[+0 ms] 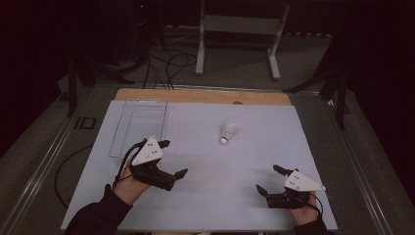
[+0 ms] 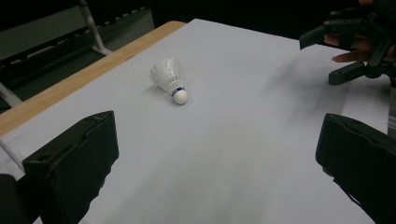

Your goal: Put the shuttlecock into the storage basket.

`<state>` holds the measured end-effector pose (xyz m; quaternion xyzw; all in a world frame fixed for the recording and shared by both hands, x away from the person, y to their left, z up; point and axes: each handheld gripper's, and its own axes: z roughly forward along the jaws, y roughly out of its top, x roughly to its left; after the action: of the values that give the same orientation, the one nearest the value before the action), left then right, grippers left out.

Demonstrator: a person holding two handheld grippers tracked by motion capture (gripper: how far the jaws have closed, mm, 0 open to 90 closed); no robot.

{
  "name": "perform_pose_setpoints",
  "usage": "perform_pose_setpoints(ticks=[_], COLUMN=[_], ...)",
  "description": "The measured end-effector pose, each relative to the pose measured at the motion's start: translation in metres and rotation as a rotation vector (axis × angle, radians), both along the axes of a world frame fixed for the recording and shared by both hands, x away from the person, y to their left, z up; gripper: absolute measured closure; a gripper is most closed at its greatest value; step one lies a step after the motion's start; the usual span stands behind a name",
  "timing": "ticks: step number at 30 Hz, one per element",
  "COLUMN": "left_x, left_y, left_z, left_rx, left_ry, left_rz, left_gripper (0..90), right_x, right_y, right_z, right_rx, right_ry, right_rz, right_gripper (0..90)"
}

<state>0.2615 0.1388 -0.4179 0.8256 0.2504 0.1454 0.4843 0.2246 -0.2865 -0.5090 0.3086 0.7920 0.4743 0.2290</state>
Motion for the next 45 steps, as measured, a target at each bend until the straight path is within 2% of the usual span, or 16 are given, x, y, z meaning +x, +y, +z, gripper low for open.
perform_pose_setpoints(ticks=[8,10,20,29,34,45], left_x=[0.008,0.011,0.019,0.033,0.039,0.053], left_y=[-0.014,-0.017,-0.032,-0.05,-0.056,-0.073], left_z=[0.003,0.003,0.008,0.01,0.01,0.003], left_rx=[0.024,0.014,0.033,0.054,0.047,0.085], left_ry=[0.002,0.013,0.016,0.024,0.042,0.067], left_rz=[-0.018,-0.024,-0.046,-0.053,-0.055,-0.048], left_gripper=[0.0,0.0,0.0,0.0,0.0,0.0], right_x=[0.0,0.0,0.0,0.0,0.0,0.0], right_y=[0.0,0.0,0.0,-0.001,-0.001,-0.001], right_z=[0.0,0.0,0.0,0.0,0.0,0.0], right_rx=[0.001,0.001,-0.002,-0.003,-0.001,0.002], right_ry=[0.005,0.005,-0.004,-0.004,-0.006,-0.001], right_rz=[0.002,0.002,0.003,0.004,0.003,0.003], right_gripper=[9.2,9.2,9.2,9.2,9.2,9.2])
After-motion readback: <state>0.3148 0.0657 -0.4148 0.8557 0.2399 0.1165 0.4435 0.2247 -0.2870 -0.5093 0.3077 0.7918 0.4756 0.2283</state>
